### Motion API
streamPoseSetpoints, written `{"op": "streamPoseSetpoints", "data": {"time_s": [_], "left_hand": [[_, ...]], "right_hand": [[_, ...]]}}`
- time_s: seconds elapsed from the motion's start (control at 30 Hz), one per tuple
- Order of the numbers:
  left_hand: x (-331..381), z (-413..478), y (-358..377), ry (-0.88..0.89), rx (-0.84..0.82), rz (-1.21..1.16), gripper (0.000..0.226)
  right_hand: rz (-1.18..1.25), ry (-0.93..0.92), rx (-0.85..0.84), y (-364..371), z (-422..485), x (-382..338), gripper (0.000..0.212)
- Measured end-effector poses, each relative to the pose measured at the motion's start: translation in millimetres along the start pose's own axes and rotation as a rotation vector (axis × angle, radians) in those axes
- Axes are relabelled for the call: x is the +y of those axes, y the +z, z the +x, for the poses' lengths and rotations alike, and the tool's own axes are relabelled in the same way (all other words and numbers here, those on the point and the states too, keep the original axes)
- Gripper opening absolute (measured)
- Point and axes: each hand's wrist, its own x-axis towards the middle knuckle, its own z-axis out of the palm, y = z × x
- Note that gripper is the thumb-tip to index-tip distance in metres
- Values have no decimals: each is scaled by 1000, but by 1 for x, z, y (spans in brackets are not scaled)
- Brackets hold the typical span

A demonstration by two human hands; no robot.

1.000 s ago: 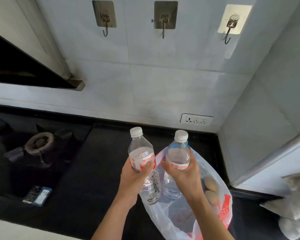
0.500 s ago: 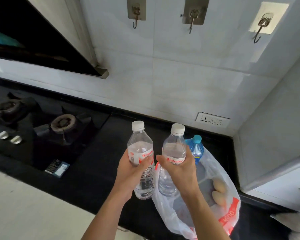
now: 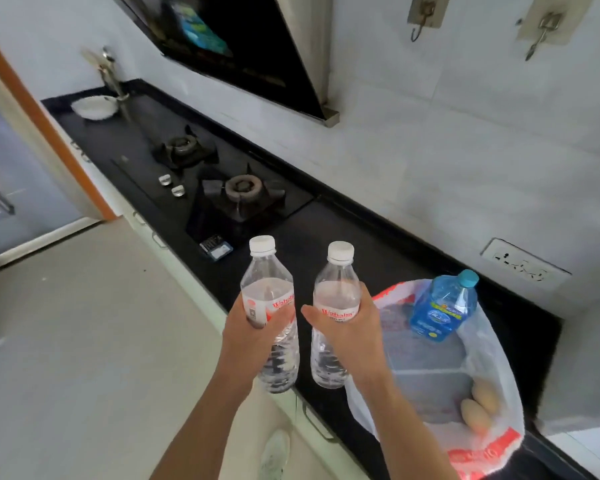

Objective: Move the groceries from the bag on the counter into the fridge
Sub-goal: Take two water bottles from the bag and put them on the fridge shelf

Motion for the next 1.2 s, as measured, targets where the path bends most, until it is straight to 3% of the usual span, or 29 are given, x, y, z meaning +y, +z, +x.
{"op": "streamPoseSetpoints", "data": {"time_s": [0.47, 0.73, 0.87, 1.2], "left_hand": [[-34, -88, -117, -45, 429, -56, 30], [-54, -105, -199, -67, 674, -83, 30], [-64, -100, -246, -73, 745, -97, 30], [-76, -54, -389, -83, 832, -158, 26]], "right_hand": [[80, -38, -508, 101, -61, -17, 52], [66, -99, -715, 186, -89, -31, 53], [38, -114, -798, 239, -101, -42, 44], [-21, -156, -918, 399, -121, -91, 49]]}}
